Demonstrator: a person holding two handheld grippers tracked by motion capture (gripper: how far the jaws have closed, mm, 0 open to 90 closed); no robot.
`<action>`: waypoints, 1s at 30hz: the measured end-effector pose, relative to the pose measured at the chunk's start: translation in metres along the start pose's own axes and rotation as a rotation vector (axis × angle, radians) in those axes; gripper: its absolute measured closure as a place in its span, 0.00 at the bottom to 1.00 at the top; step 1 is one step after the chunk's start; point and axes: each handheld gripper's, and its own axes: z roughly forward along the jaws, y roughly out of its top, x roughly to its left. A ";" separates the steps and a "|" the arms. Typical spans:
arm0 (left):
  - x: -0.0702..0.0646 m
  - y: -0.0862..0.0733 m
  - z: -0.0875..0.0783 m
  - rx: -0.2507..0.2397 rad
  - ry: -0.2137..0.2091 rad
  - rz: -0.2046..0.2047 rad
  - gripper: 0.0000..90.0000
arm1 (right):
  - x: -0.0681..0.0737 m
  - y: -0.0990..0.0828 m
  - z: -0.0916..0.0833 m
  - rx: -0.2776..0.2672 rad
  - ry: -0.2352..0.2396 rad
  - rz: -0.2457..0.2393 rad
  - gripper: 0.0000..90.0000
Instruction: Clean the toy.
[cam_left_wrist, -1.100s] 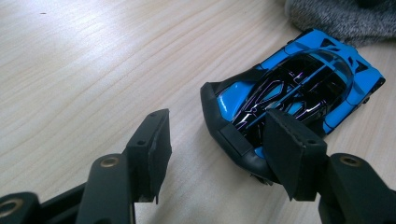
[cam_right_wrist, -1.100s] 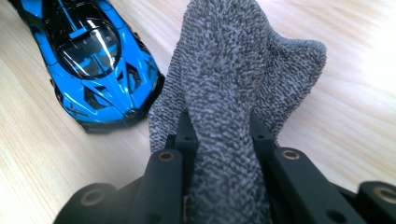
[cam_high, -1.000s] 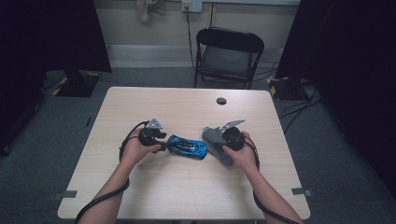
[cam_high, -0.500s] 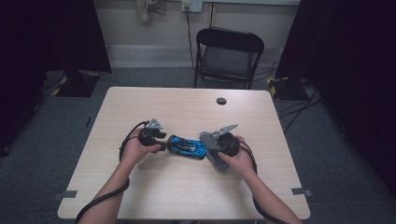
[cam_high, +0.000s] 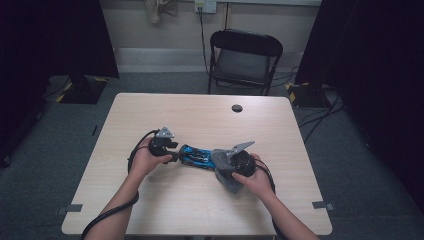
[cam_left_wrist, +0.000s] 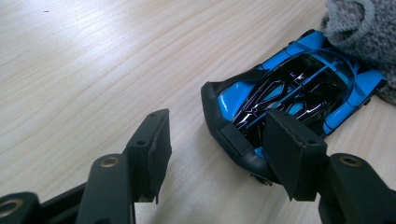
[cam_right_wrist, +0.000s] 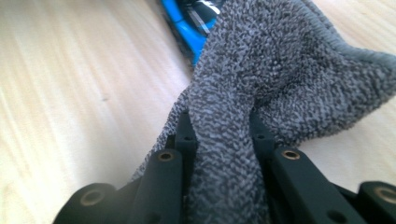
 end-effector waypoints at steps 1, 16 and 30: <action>0.000 0.000 0.000 0.000 0.000 -0.003 0.47 | 0.002 0.000 0.000 0.001 0.009 0.002 0.81; -0.001 0.000 0.001 -0.007 -0.002 0.000 0.47 | -0.007 0.003 -0.026 -0.040 -0.005 0.016 0.82; -0.001 -0.001 0.001 -0.009 -0.007 -0.001 0.47 | -0.055 0.015 -0.026 -0.080 -0.163 0.120 0.81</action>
